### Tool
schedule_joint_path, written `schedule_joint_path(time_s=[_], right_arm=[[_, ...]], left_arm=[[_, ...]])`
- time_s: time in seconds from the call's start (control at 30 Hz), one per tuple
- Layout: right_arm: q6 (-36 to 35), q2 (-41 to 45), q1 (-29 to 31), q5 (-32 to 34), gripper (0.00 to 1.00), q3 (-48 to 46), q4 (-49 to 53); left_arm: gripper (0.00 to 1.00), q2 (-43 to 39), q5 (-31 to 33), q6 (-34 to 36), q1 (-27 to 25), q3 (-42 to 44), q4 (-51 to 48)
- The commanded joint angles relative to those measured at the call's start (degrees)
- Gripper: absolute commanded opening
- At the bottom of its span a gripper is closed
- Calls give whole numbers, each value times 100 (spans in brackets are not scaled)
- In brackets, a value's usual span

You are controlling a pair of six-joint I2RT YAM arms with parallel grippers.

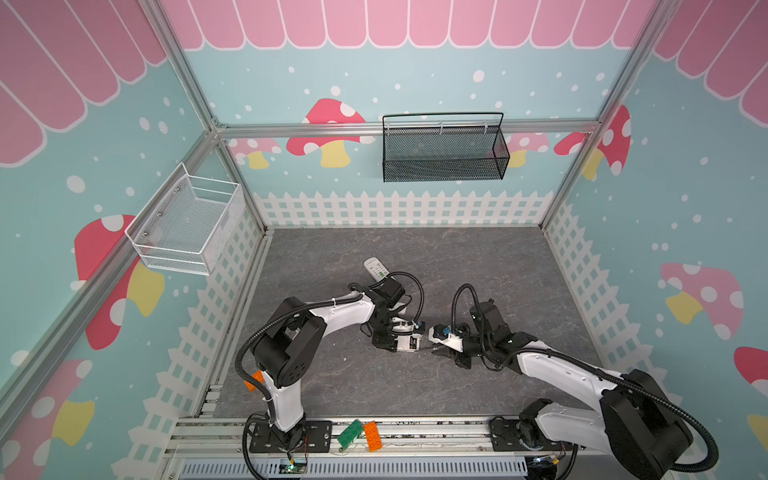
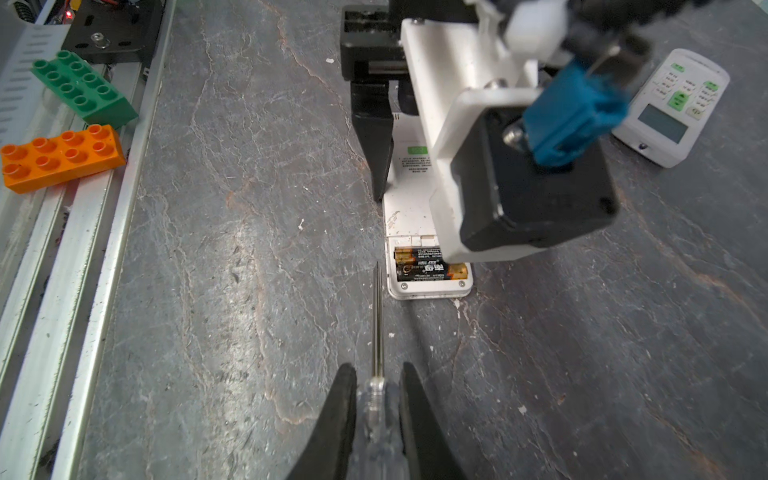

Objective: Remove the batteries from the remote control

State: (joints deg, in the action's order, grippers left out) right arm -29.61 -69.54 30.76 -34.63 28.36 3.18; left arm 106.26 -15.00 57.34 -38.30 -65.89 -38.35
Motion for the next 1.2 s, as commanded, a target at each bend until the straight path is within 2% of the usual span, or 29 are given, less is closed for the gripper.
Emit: schedule_joint_path(time_s=[0.0,1.17], right_arm=[[-197,-9,42,87,0,132,-53],[-289,-733,37,176,0,605,393]], left_arm=[[47,132,222,163,-6,244,278],[46,210,261,311,-20,174,238]])
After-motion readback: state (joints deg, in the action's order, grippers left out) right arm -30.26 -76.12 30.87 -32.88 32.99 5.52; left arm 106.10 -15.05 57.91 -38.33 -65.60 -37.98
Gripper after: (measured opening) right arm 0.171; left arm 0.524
